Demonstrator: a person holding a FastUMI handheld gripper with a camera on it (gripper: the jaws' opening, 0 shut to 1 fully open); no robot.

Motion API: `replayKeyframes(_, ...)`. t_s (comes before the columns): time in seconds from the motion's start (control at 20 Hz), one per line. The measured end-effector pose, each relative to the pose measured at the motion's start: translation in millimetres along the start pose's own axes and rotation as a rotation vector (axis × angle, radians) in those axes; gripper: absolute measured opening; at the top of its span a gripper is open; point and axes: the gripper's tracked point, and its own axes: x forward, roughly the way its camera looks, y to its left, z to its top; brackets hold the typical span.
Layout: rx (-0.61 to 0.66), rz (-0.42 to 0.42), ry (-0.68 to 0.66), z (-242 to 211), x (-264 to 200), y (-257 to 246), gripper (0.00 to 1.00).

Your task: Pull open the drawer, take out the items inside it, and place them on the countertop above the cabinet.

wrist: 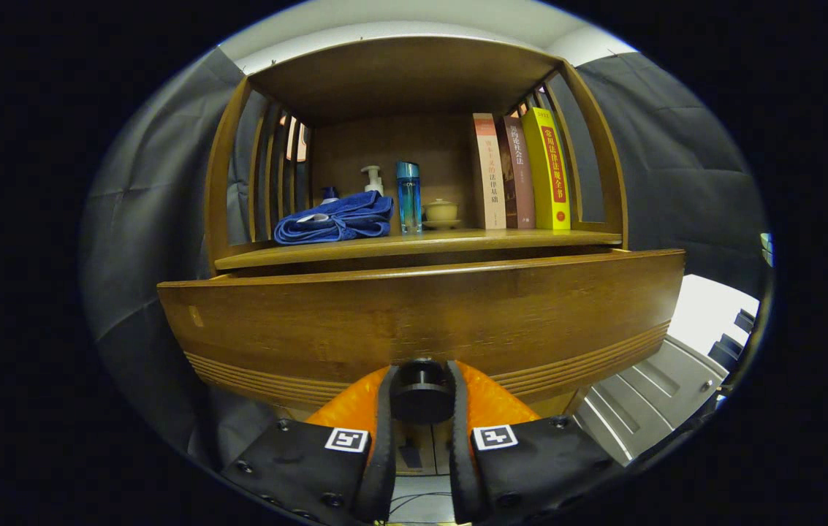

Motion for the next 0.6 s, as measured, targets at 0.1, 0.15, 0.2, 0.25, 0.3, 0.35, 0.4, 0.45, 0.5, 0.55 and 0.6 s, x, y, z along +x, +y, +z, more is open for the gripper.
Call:
replayKeyframes(0.1, 0.005, -0.003, -0.010, 0.9, -12.5, -0.7, 0.39)
replayKeyframes(0.15, -0.002, -0.004, -0.011, 0.2, -18.0, -0.2, 0.39)
replayKeyframes(0.2, -0.002, -0.006, -0.014, 0.2, -25.5, -0.5, 0.39)
replayKeyframes(0.25, 0.004, -0.006, -0.012, -0.4, -31.1, -0.4, 0.39)
replayKeyframes(0.3, 0.010, -0.007, -0.010, 0.3, -37.7, -0.9, 0.39)
replayKeyframes(0.35, 0.008, -0.004, -0.005, -0.8, -43.8, -0.7, 0.39)
replayKeyframes(0.4, 0.004, -0.002, -0.001, -1.9, -49.5, -1.4, 0.38)
replayKeyframes(0.45, 0.004, 0.000, 0.004, -3.5, -53.8, -1.4, 0.38)
replayKeyframes(0.5, 0.006, -0.001, 0.010, -8.9, -58.4, -2.5, 0.39)
replayKeyframes(0.55, 0.013, -0.003, 0.014, -13.3, -60.2, -3.4, 0.38)
replayKeyframes(0.6, 0.015, 0.000, 0.021, -17.2, -62.4, -3.2, 0.38)
